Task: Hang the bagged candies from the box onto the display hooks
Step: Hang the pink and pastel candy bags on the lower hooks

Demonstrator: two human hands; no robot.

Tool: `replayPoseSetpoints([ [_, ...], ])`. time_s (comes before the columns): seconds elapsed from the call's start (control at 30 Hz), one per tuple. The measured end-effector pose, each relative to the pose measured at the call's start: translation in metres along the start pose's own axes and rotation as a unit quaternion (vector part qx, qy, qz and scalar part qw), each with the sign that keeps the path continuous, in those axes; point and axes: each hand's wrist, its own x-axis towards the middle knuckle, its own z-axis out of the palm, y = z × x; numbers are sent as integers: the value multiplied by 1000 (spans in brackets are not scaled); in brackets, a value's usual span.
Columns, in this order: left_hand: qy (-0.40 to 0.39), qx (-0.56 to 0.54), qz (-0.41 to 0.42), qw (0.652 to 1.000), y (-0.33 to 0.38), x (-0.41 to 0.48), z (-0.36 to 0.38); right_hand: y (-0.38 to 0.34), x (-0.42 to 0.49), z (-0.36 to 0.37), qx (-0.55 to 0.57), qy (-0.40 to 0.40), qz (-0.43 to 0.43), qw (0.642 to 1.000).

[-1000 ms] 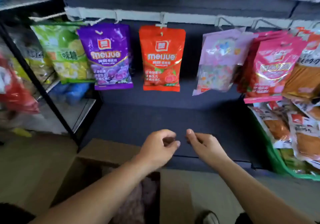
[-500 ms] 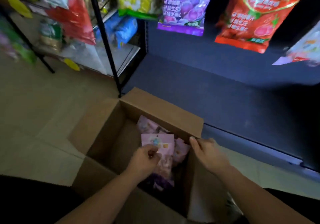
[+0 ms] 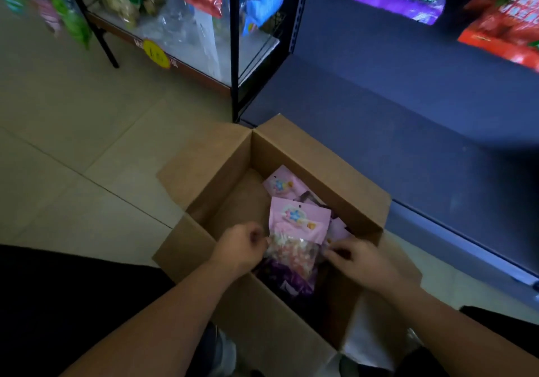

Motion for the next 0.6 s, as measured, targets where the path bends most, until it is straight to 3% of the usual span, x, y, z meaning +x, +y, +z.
replayPoseSetpoints([
  [0.1,-26,-16,-2,1000,-2,1,3,-21,14,39,186,-103,21,977],
  [0.27,3,30,31,999,-9,-8,-7,-44,35,77,329,-148,101,927],
  [0.37,46,112,44,992,-20,-12,-20,-54,51,84,327,-142,119,927],
  [0.6,29,134,37,990,-31,-12,-19,-53,69,80,184,-59,76,978],
])
